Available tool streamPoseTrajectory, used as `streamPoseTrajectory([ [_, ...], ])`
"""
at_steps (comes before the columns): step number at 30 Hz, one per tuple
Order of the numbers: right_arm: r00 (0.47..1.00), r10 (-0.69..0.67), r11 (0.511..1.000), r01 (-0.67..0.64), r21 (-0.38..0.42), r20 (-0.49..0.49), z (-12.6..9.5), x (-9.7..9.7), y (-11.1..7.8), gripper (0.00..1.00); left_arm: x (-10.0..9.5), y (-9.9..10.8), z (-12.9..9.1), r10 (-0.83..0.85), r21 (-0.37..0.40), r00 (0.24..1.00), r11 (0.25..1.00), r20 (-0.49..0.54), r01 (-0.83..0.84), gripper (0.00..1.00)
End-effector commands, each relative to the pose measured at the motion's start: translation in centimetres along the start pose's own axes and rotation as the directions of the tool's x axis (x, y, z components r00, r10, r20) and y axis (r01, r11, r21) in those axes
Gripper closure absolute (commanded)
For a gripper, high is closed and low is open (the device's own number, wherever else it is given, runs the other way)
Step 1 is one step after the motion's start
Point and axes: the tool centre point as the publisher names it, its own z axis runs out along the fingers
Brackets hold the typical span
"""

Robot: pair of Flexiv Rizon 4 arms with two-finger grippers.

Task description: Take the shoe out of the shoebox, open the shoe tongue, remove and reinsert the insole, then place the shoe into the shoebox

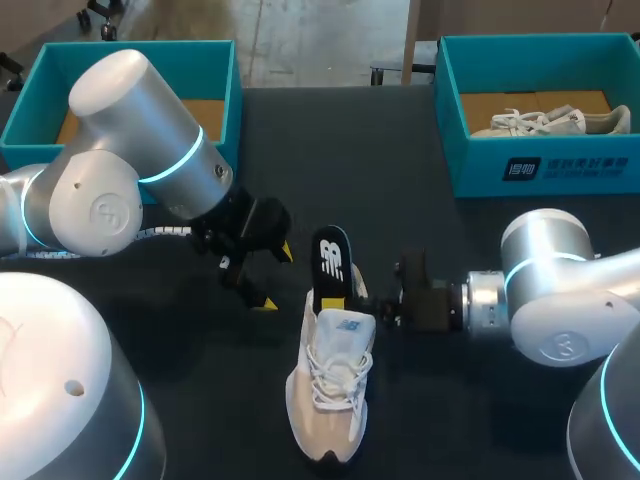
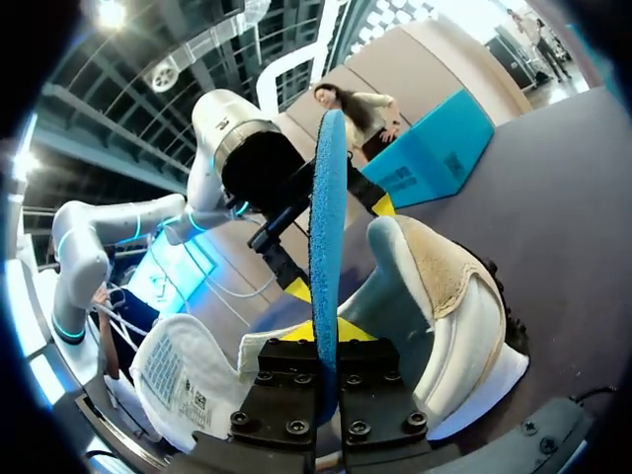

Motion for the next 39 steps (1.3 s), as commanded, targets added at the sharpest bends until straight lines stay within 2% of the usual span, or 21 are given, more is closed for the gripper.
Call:
streamPoseTrajectory([
  [1,0.999,-0.001,1.0,0.001,0.001,-0.048,-0.3,-0.1,-0.4,1.0,0.1,0.1,0.0,0.001,0.002,1.0,1.0,0.002,-0.001,0.0],
  [2,0.999,-0.007,1.0,0.007,-0.001,-0.054,-0.3,0.1,-0.2,0.76,0.1,0.1,0.0,0.001,0.002,1.0,1.0,0.002,-0.001,0.0],
  [3,0.998,-0.016,1.0,0.015,-0.003,-0.063,-0.3,0.3,0.1,0.61,0.1,0.1,0.0,0.001,0.002,1.0,1.0,0.002,-0.001,0.0],
  [5,0.996,-0.03,1.0,0.03,-0.005,-0.081,-0.1,0.7,0.7,0.56,0.1,0.1,0.0,0.001,0.002,1.0,1.0,0.002,-0.001,0.0],
  [10,0.992,-0.069,0.998,0.069,-0.002,-0.109,0.5,1.4,2.3,0.59,0.1,0.1,0.0,0.001,0.002,1.0,1.0,0.002,-0.001,0.0],
  [16,0.99,-0.079,0.997,0.081,0.007,-0.117,1.0,1.2,3.8,0.6,0.1,0.1,0.0,0.001,0.002,1.0,1.0,0.002,-0.001,0.0],
  [29,1.0,-0.008,0.996,0.01,0.088,-0.026,1.9,-0.1,4.5,0.62,0.1,0.1,0.0,0.001,0.002,1.0,1.0,0.002,-0.001,0.0],
  [30,1.0,-0.004,0.996,0.006,0.088,-0.025,1.9,-0.1,4.3,0.69,0.1,0.1,0.0,0.001,0.002,1.0,1.0,0.002,-0.001,0.0],
  [32,1.0,0.0,0.996,0.002,0.088,-0.024,1.9,-0.1,4.1,0.92,0.1,0.1,0.0,0.001,0.002,1.0,1.0,0.002,-0.001,0.0],
  [33,1.0,0.002,0.996,0.0,0.088,-0.025,1.9,-0.1,4.0,1.0,0.1,0.1,0.0,0.001,0.002,1.0,1.0,0.002,-0.001,0.0],
  [39,0.999,0.014,0.997,-0.011,0.079,-0.039,1.5,0.3,3.2,1.0,0.1,0.1,0.0,0.001,0.002,1.0,1.0,0.002,-0.001,0.0],
])
